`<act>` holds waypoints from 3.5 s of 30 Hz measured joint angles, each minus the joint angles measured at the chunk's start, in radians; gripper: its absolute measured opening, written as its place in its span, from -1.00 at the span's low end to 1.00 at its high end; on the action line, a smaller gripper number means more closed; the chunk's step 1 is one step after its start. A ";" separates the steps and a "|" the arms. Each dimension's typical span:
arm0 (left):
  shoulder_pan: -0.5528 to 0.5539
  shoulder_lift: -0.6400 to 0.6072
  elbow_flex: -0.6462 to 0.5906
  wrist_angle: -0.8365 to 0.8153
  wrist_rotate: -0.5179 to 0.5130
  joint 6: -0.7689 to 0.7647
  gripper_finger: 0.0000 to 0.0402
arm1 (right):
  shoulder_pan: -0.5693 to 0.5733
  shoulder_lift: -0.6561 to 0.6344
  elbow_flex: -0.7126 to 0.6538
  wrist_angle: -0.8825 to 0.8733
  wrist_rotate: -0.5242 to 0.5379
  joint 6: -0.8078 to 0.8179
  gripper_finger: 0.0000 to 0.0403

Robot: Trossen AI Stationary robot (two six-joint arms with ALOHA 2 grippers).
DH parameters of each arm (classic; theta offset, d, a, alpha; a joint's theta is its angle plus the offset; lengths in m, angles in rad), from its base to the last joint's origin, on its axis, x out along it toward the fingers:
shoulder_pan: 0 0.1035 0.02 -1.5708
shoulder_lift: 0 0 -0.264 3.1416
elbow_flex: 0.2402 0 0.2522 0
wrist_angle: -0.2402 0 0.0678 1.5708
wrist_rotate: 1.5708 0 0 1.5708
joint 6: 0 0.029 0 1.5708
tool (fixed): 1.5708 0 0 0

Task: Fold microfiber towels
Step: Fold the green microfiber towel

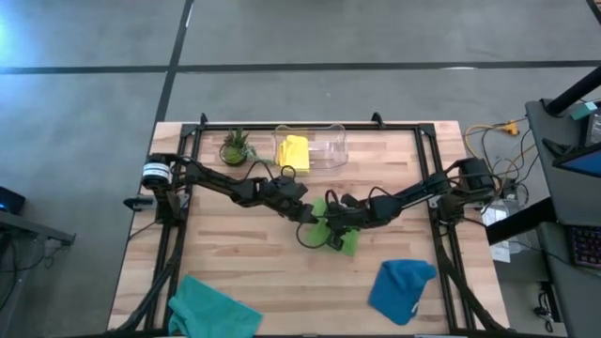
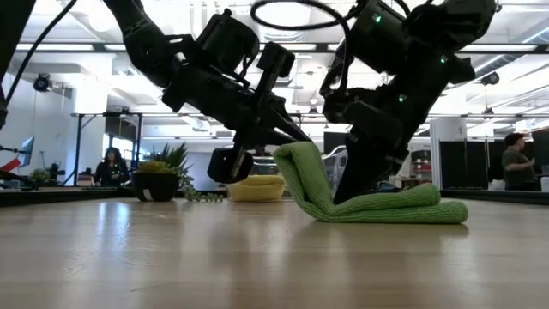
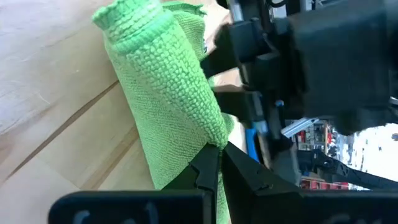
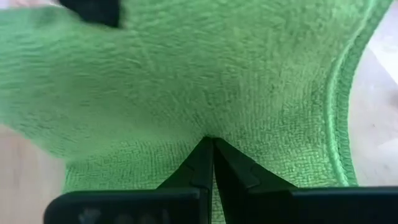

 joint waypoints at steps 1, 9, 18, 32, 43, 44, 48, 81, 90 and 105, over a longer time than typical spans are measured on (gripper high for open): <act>0.000 0.000 0.000 0.000 0.000 0.000 -1.00 | -0.005 0.002 0.000 0.000 0.000 0.000 -0.96; 0.001 -0.002 0.003 0.002 0.012 -0.002 -1.00 | -0.017 -0.077 -0.001 -0.056 -0.003 0.015 -0.96; 0.002 0.006 0.044 0.004 0.010 -0.003 -1.00 | 0.023 -0.318 -0.040 -0.280 0.031 0.094 -0.96; 0.003 0.157 0.219 0.004 0.008 -0.007 -1.00 | 0.123 -0.611 -0.236 -0.335 0.075 0.246 -0.96; 0.001 0.271 0.386 -0.036 0.052 -0.007 -1.00 | 0.147 -0.723 -0.297 -0.357 0.075 0.252 -0.96; 0.001 0.280 0.398 -0.035 0.053 -0.007 -1.00 | 0.147 -0.731 -0.299 -0.358 0.075 0.251 -0.96; -0.001 0.285 0.404 -0.044 0.056 -0.007 -1.00 | 0.147 -0.751 -0.307 -0.357 0.075 0.247 -0.96; -0.019 0.306 0.447 -0.035 0.004 -0.005 -1.00 | 0.147 -0.726 -0.326 -0.366 0.068 0.294 -0.96; -0.016 0.305 0.442 -0.035 0.000 -0.005 -1.00 | 0.145 -0.542 -0.373 -0.093 0.040 0.333 -0.96; -0.019 0.281 0.412 -0.045 0.027 -0.006 -1.00 | 0.142 -0.191 -0.364 0.295 0.014 0.357 -0.96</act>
